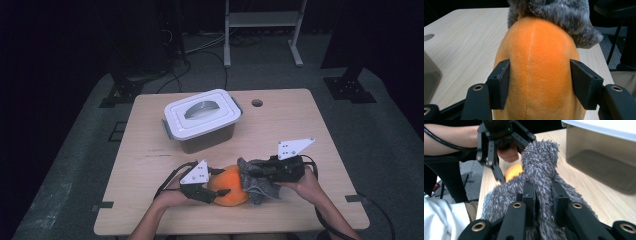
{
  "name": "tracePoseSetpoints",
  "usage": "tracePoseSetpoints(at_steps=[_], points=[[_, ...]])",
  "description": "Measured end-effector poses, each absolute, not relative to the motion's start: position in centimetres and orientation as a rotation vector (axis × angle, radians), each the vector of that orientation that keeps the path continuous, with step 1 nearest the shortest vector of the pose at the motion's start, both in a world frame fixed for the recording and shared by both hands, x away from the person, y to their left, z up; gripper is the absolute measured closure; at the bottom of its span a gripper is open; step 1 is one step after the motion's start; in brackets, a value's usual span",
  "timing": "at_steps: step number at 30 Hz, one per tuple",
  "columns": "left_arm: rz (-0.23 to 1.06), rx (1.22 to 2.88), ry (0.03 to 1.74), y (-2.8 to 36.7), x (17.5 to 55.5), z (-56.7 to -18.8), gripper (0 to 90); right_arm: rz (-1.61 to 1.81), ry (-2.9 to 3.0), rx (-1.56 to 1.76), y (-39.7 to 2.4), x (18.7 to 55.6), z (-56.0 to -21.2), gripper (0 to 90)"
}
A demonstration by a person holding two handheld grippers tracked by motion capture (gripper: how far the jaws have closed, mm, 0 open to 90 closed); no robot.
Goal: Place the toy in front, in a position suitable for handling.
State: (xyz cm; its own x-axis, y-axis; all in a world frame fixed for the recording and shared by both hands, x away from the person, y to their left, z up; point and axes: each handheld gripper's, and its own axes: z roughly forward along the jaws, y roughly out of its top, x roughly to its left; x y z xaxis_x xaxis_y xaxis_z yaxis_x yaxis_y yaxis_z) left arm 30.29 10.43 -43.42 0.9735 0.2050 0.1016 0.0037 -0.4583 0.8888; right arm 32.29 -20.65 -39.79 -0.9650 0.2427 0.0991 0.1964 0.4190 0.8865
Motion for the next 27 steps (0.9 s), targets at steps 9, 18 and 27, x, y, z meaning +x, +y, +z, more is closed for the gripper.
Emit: tracePoseSetpoints(at_steps=[9,18,27], points=[[0.281,2.042,0.122,7.7,29.6,-42.7,33.9,1.621,2.568,0.378,-20.7,31.9,-38.5,76.3],[0.234,2.018,0.173,8.8,30.2,-43.2,10.0,1.580,2.629,0.384,-21.1,32.0,-40.0,76.5],[0.255,2.040,0.194,8.3,30.2,-42.9,36.4,1.575,2.613,0.363,-21.3,31.7,-38.5,76.8]])
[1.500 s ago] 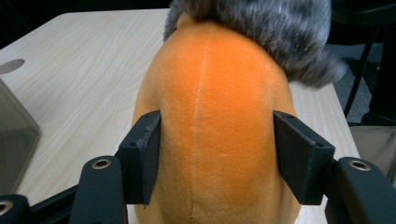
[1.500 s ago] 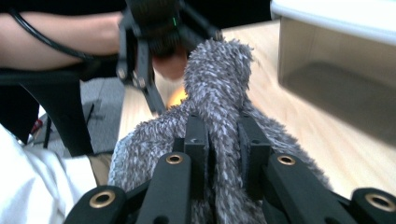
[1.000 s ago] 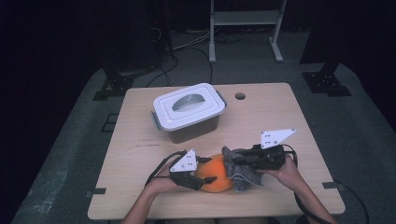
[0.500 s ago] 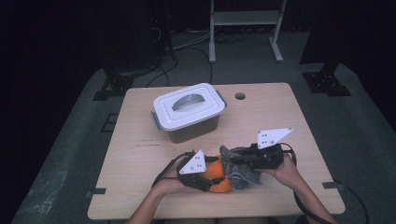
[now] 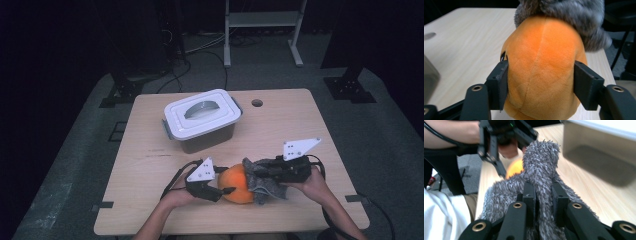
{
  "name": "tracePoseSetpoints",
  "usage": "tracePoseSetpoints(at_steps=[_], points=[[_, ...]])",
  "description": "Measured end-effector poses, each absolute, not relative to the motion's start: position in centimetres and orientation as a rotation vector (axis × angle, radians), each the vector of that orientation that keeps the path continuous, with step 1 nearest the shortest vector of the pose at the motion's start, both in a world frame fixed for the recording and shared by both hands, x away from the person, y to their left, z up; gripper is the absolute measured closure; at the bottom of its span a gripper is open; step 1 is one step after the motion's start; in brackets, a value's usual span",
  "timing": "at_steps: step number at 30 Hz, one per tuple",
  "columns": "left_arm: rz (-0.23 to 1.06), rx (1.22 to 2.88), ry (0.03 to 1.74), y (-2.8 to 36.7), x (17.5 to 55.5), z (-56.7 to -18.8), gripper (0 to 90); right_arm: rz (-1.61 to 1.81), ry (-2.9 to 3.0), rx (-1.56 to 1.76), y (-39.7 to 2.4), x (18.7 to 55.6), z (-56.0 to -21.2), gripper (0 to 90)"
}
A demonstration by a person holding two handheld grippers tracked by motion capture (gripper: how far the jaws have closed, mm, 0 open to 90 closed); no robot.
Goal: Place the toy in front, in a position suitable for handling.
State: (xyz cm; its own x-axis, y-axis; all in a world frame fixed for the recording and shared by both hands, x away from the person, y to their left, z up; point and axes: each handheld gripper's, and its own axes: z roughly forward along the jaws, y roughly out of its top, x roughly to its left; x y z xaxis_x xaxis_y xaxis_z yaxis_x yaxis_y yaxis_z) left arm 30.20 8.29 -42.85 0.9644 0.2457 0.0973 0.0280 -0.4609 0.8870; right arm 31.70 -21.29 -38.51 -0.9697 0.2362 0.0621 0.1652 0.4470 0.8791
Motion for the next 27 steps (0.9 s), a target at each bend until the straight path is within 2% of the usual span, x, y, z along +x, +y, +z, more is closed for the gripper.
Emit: tracePoseSetpoints(at_steps=[6,14,21,24,27], points=[[0.290,2.071,0.168,8.2,29.9,-42.1,39.0,1.538,2.637,0.266,-18.6,31.7,-37.5,76.8],[0.294,2.041,0.200,10.0,30.0,-40.8,39.9,1.525,2.636,0.365,-20.1,32.5,-39.1,76.9],[0.298,2.046,0.170,8.6,29.7,-40.5,38.7,1.583,2.612,0.264,-18.4,31.8,-37.1,76.8],[0.289,2.041,0.163,8.6,29.8,-40.7,35.5,1.518,2.636,0.216,-17.4,31.7,-37.2,76.9],[0.263,1.997,0.169,9.0,30.1,-41.3,25.9,1.512,2.665,0.256,-17.9,31.9,-38.3,77.2]])
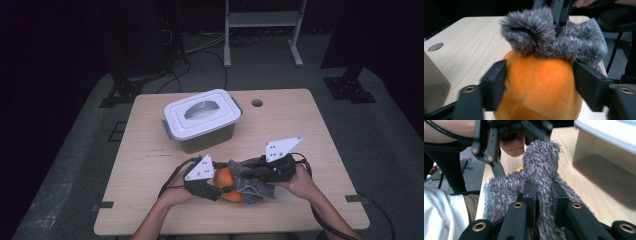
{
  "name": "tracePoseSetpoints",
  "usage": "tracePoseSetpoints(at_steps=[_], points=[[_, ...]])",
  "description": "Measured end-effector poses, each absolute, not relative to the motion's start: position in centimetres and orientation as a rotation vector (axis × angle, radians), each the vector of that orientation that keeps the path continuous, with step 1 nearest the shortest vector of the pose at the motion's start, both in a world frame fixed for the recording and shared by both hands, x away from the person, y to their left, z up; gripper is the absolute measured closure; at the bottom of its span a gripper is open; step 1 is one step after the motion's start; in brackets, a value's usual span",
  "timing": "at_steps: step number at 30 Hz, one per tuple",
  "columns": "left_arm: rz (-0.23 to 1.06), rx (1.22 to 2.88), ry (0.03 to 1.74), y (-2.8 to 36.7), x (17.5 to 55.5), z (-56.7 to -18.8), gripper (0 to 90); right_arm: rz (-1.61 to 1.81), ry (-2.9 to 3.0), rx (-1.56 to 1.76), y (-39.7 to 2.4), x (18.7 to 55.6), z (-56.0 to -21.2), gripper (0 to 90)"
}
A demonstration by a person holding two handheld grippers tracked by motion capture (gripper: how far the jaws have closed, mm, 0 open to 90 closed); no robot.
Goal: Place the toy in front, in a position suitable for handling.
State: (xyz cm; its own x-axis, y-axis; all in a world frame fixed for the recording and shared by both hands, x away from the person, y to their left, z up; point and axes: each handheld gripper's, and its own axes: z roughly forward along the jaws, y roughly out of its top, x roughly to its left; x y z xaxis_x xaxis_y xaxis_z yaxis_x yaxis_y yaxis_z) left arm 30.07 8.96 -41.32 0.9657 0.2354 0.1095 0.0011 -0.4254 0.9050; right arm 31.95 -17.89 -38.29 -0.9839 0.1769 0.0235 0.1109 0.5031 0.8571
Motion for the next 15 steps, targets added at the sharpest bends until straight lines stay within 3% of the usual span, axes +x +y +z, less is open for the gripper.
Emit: tracePoseSetpoints(at_steps=[5,10,11,15], points=[[0.250,1.960,0.193,9.8,30.9,-42.5,9.4,1.566,2.643,0.322,-19.6,32.0,-39.3,77.3],[0.184,1.977,0.216,9.0,31.5,-44.3,7.6,1.571,2.623,0.358,-20.8,32.2,-39.7,77.3],[0.178,1.976,0.217,8.9,31.5,-44.4,8.1,1.570,2.621,0.363,-21.0,32.2,-39.8,77.3],[0.208,1.973,0.215,8.9,31.1,-44.0,30.5,1.587,2.606,0.391,-21.6,32.2,-40.1,77.3]])
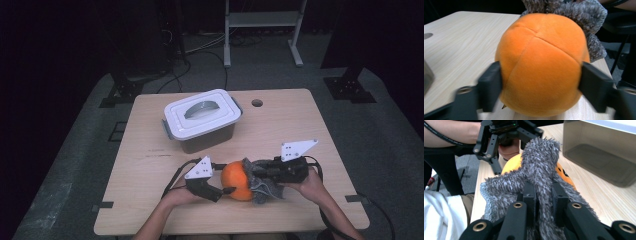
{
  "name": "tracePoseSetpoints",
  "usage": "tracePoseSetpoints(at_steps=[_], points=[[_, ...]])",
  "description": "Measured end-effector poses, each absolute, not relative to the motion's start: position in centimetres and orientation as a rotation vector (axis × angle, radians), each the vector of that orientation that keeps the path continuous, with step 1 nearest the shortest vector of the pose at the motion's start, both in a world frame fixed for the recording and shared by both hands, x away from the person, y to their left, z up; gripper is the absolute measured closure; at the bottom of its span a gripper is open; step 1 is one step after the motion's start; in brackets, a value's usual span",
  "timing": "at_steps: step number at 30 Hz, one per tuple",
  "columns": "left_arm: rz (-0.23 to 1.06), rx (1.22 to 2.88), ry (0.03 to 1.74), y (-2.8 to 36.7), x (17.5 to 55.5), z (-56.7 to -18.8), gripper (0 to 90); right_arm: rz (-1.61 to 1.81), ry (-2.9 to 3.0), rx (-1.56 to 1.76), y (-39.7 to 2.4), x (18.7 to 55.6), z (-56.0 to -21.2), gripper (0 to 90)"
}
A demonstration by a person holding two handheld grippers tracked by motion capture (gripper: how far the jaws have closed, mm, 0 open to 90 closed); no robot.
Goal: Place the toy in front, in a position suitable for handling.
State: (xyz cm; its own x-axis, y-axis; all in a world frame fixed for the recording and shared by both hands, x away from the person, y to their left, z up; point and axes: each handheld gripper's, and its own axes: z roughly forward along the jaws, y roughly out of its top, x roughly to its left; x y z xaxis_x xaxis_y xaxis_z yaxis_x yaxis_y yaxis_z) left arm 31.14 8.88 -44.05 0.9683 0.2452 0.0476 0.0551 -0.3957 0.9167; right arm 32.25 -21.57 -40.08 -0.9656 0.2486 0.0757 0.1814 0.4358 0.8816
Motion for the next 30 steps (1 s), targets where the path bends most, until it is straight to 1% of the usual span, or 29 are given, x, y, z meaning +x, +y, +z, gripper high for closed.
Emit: tracePoseSetpoints(at_steps=[3,7,12,15,18,25,30], points=[[0.222,1.983,0.213,8.8,30.8,-43.5,37.6,1.604,2.599,0.406,-21.7,32.4,-39.9,77.2],[0.247,2.008,0.208,8.5,30.3,-42.4,40.2,1.648,2.570,0.359,-21.0,32.1,-38.1,77.3],[0.262,2.016,0.228,9.1,30.4,-42.0,40.2,1.596,2.586,0.300,-19.5,31.8,-37.4,77.2],[0.272,2.010,0.248,10.1,30.6,-41.9,40.2,1.582,2.596,0.343,-20.0,32.2,-38.5,77.2],[0.262,2.008,0.257,10.1,30.6,-41.8,40.1,1.605,2.600,0.396,-20.6,32.6,-39.5,77.2],[0.273,2.013,0.248,9.7,30.5,-41.8,39.7,1.627,2.583,0.359,-20.0,32.4,-38.6,77.0],[0.266,1.999,0.277,10.4,30.8,-41.8,39.6,1.625,2.593,0.428,-20.9,32.7,-40.0,77.0]])
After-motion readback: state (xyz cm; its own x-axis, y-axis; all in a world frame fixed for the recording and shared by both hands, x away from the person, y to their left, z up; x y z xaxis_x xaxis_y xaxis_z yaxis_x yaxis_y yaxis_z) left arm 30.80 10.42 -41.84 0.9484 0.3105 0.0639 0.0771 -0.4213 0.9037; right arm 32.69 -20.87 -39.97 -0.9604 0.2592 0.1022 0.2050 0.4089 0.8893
